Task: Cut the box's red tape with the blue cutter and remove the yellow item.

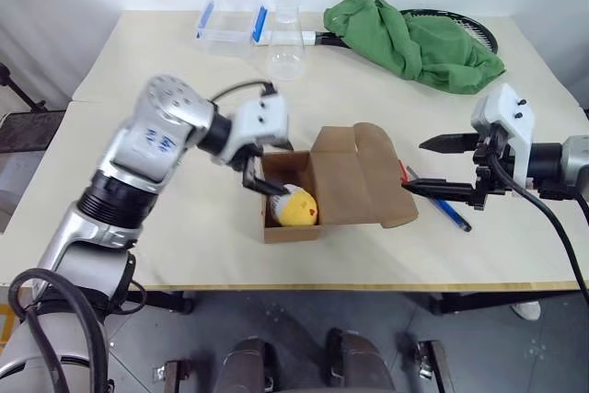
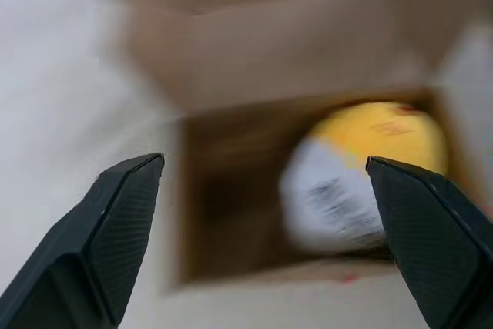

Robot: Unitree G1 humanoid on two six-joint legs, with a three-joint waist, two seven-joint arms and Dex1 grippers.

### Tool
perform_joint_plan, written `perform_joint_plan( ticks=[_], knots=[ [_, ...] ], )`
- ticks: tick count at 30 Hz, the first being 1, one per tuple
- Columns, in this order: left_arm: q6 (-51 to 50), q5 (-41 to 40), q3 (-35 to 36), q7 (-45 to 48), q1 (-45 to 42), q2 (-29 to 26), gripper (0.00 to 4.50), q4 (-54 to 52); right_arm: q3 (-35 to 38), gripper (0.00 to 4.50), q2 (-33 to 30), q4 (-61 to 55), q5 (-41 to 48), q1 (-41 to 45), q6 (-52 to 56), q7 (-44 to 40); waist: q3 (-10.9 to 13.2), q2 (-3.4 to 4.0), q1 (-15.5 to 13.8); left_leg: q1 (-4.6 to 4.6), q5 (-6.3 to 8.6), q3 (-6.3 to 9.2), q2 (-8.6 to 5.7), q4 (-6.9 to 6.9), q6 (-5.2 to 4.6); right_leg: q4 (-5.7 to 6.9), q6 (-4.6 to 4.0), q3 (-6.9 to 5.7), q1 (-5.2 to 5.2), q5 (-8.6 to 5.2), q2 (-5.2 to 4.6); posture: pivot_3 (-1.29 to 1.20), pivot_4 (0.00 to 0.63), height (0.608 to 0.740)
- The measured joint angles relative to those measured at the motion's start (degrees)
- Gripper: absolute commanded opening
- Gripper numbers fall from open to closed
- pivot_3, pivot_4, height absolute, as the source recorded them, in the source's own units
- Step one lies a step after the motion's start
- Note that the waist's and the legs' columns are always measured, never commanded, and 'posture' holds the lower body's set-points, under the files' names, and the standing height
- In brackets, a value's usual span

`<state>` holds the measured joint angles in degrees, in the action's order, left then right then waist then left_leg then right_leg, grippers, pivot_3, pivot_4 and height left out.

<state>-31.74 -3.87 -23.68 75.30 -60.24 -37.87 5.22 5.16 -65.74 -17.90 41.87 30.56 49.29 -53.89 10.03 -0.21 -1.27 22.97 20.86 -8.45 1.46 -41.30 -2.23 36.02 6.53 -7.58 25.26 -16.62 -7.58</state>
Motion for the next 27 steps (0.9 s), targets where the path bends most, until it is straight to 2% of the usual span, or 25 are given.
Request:
perform_joint_plan(
  ticks=[5,9,13,18,21,22,27],
  knots=[
    [1.91,1.11,-3.65,2.96,0.00,3.05,4.47,2.99,4.37,4.50,0.75,-3.86,-0.27,-5.37,0.61,2.50,0.00,-0.01,-0.37,0.02,0.00,0.05,0.00,0.00,0.00,0.00,0.00,-0.04,0.01,0.00,0.00,0.00,0.150,0.740],
    [4.12,2.21,-5.62,3.31,-0.05,5.66,3.65,7.00,7.41,4.50,1.39,-7.22,0.42,-8.78,2.09,4.51,0.03,-0.05,-0.54,0.10,0.01,0.09,-0.04,-0.12,-0.01,0.00,0.02,-0.04,0.00,0.02,-0.04,0.00,0.150,0.740],
    [7.02,3.14,-5.63,3.20,-0.05,7.32,2.36,10.06,10.93,4.50,1.83,-9.53,1.17,-11.60,3.73,6.58,0.03,-0.05,-0.38,0.10,0.01,0.10,-0.02,-0.12,-0.02,0.00,0.02,-0.04,0.00,0.02,-0.03,0.00,0.150,0.740],
    [9.30,3.50,-5.10,3.08,-0.03,7.85,0.98,11.47,12.77,4.50,2.65,-11.21,1.79,-13.01,4.28,7.26,0.03,-0.05,-0.41,0.11,0.01,0.12,-0.02,-0.12,-0.02,0.00,0.02,-0.05,0.00,0.02,-0.03,0.00,0.150,0.740],
    [10.11,2.11,-2.13,2.61,0.13,7.96,0.22,11.12,14.36,4.50,3.45,-11.73,2.31,-14.38,2.76,6.32,0.03,-0.05,-0.40,0.11,0.01,0.12,-0.02,-0.14,-0.02,0.00,0.03,-0.05,0.00,0.02,-0.04,0.00,0.150,0.740],
    [10.56,1.30,-0.82,2.51,0.13,8.06,0.03,10.67,15.11,4.50,3.59,-11.79,2.45,-14.82,1.80,5.58,0.03,-0.05,-0.41,0.11,0.01,0.13,-0.02,-0.14,-0.02,0.01,0.03,-0.05,0.00,0.02,-0.04,0.00,0.150,0.740],
    [9.48,-1.86,4.27,1.14,0.08,8.97,0.01,8.61,16.41,4.50,4.53,-11.61,2.02,-15.75,-4.72,1.30,0.03,-0.05,-0.37,0.10,0.01,0.13,-0.03,-0.15,-0.02,0.01,0.03,-0.05,-0.02,0.03,-0.03,0.00,0.150,0.740]
  ],
)
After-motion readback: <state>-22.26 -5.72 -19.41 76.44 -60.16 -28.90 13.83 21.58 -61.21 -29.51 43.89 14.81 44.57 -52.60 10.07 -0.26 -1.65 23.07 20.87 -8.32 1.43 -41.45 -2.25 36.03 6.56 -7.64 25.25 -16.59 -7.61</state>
